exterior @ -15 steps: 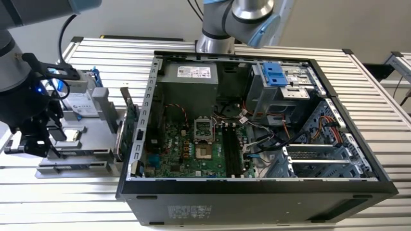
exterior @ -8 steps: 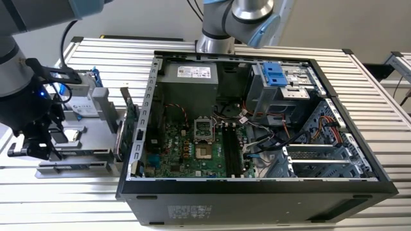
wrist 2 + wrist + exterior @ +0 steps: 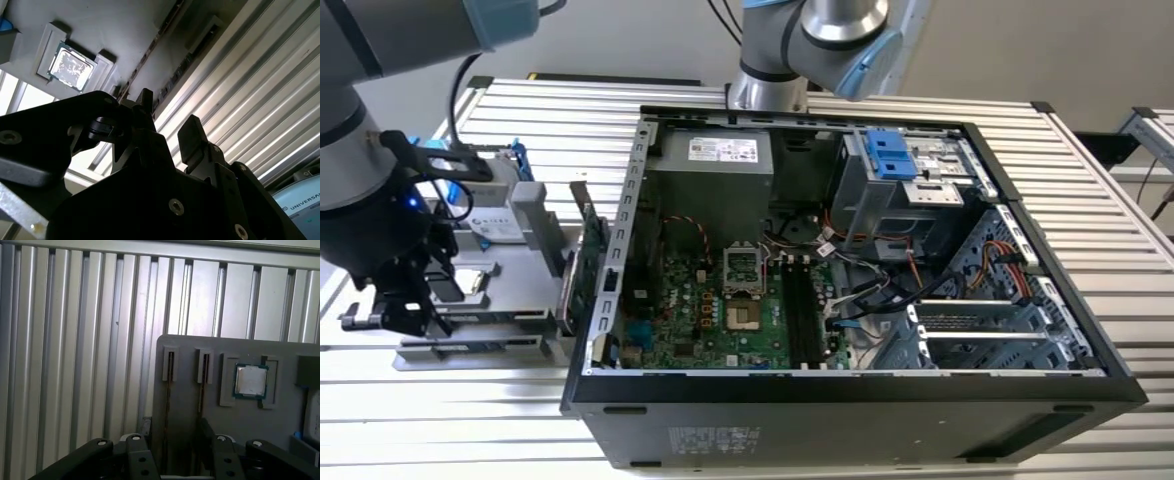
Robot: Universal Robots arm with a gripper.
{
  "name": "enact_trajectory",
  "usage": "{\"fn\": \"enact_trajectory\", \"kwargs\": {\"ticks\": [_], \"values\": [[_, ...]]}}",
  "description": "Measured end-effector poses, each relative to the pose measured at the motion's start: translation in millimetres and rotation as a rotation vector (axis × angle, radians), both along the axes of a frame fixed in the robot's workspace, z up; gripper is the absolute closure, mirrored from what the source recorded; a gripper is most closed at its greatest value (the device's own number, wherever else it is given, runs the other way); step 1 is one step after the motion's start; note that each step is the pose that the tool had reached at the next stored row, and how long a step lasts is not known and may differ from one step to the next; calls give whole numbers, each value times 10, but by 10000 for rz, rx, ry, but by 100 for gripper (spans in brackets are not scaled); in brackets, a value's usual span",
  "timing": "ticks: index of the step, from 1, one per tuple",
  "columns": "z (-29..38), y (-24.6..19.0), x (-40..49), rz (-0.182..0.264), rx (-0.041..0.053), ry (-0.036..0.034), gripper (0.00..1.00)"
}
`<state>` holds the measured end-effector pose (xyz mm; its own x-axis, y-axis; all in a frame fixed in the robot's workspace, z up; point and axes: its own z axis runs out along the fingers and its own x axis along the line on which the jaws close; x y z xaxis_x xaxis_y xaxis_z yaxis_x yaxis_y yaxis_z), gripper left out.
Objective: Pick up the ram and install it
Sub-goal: 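Pick up the ram and move it above insertion slot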
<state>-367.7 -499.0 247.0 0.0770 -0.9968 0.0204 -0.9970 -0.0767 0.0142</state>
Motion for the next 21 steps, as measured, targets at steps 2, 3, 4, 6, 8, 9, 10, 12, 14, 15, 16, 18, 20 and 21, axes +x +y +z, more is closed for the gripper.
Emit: {"fn": "enact_trajectory", "kwargs": {"ticks": [2,3,4,6,8,9,10,12,14,15,16,18,20,21], "values": [[-16,-2,0,0,-6,0,0],[-26,-3,1,1,-10,1,0],[-35,-4,1,1,-14,1,0],[-54,-6,0,1,-21,1,0],[-74,-8,1,1,-28,0,0],[-84,-10,1,1,-31,1,0],[-92,-13,1,1,-33,2,0],[-111,-19,0,1,-33,1,0],[-129,-24,0,1,-32,0,0],[-138,-27,1,1,-32,1,0],[-148,-29,1,1,-32,0,0],[-165,-32,1,1,-33,0,0],[-183,-36,0,1,-35,1,0],[-192,-37,1,1,-35,0,0]]}}
